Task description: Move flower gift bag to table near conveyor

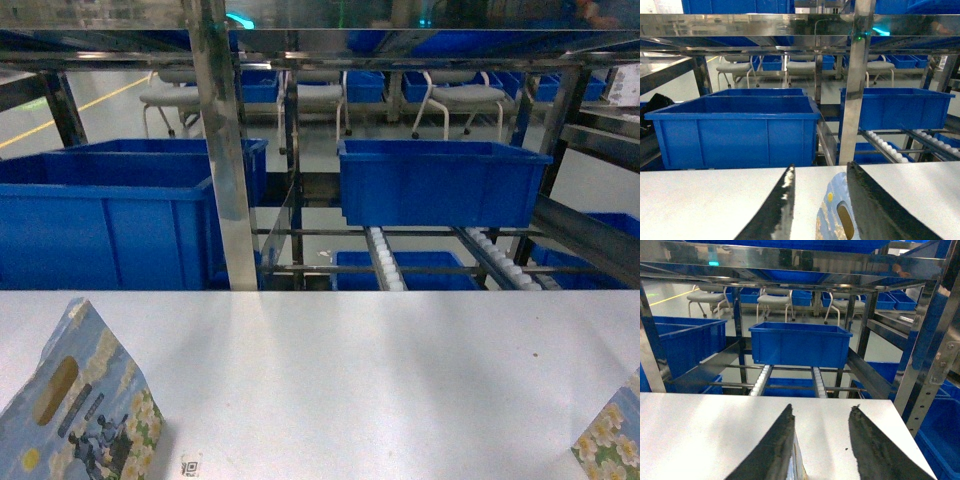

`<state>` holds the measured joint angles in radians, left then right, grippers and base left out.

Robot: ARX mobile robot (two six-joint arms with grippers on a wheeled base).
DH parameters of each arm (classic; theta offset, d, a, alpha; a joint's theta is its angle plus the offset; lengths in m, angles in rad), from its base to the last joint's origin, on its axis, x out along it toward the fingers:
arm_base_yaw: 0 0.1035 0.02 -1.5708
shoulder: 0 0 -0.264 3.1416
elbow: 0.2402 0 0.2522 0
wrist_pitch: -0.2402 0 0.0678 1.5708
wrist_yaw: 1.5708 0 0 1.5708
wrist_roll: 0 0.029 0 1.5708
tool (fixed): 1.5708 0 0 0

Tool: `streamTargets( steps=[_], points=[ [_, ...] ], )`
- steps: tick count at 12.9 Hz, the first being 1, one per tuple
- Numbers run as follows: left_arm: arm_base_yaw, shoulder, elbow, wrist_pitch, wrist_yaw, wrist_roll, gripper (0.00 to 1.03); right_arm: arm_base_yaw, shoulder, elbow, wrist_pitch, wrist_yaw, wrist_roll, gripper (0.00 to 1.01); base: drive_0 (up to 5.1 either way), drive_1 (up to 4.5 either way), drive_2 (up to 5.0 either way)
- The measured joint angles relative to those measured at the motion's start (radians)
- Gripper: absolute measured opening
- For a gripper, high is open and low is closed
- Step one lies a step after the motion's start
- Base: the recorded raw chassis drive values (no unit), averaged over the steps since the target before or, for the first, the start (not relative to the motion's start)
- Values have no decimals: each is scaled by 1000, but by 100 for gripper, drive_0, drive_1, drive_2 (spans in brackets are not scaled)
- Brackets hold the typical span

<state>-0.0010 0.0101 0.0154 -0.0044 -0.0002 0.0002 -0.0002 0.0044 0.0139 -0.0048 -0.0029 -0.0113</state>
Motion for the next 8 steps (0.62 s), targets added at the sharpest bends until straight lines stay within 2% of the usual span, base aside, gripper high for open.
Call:
streamTargets(
  steps=[1, 2, 3, 5, 8],
  points=[
    [0, 0, 0, 0, 0, 0, 45, 0, 0, 0, 0, 0, 0, 41, 0, 0, 0],
    [0, 0, 0, 0, 0, 0, 54, 0, 0, 0, 0, 0, 0, 49, 0, 0, 0],
    [0, 0, 0, 0, 0, 0, 55, 0, 0, 0, 0, 0, 0, 52, 0, 0, 0],
    [0, 0, 0, 0, 0, 0, 63, 0, 0, 0, 0, 0, 0, 60, 0, 0, 0],
    [0, 0, 0, 0, 0, 0, 79, 0, 0, 0, 0, 0, 0, 76, 0, 0, 0]
  ],
)
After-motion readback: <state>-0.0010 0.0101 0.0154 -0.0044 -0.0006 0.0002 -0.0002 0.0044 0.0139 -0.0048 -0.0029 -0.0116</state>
